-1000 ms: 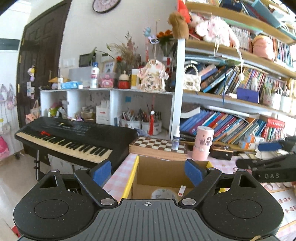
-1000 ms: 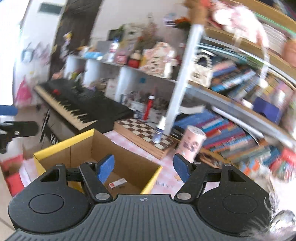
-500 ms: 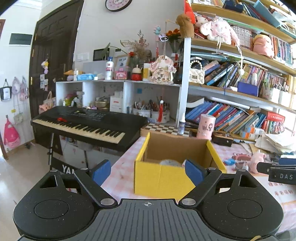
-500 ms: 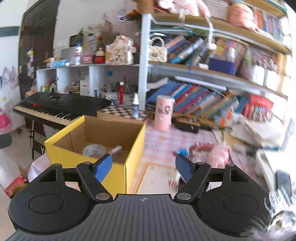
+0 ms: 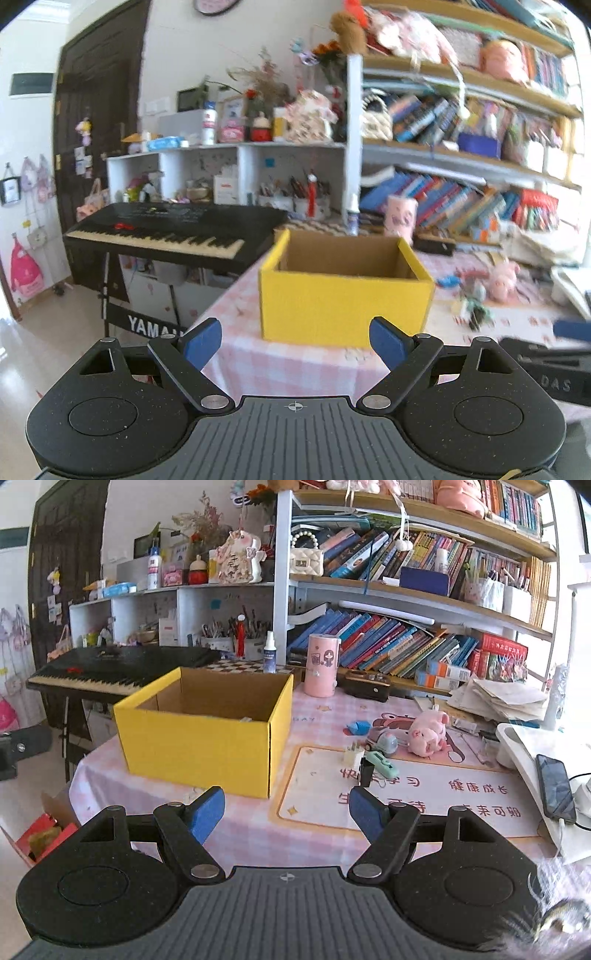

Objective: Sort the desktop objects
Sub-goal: 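Withdraw both open grippers from the yellow box back over the desk, then move left gripper toward black binder clip while right gripper approaches mint-green stapler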

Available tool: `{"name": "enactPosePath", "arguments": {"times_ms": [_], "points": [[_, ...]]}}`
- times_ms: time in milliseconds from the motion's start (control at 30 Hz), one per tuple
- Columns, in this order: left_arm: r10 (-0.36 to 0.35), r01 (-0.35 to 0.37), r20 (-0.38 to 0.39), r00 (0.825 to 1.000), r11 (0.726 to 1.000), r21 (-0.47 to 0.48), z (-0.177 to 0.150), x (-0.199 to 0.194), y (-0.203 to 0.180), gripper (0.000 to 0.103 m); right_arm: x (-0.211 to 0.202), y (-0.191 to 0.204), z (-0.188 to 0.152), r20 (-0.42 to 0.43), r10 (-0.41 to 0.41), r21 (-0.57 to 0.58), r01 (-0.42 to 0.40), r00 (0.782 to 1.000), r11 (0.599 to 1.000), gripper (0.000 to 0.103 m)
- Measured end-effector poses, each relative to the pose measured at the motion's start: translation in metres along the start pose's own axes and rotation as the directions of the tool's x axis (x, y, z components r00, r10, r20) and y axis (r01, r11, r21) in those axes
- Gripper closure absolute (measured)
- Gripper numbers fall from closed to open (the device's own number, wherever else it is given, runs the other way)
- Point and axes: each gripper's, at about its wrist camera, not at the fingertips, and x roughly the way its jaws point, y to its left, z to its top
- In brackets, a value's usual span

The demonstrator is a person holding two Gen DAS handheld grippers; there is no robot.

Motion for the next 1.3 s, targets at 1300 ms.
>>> {"name": "enactPosePath", "arguments": {"times_ms": [1300], "points": [[-0.218,0.239,-0.197,0.956,0.967,0.089,-0.009,0.066,-0.129,0.015,0.040,-0.111,-0.026,-0.149,-0.127,0.039,0.134,0.981,0.990,0.031]]}}
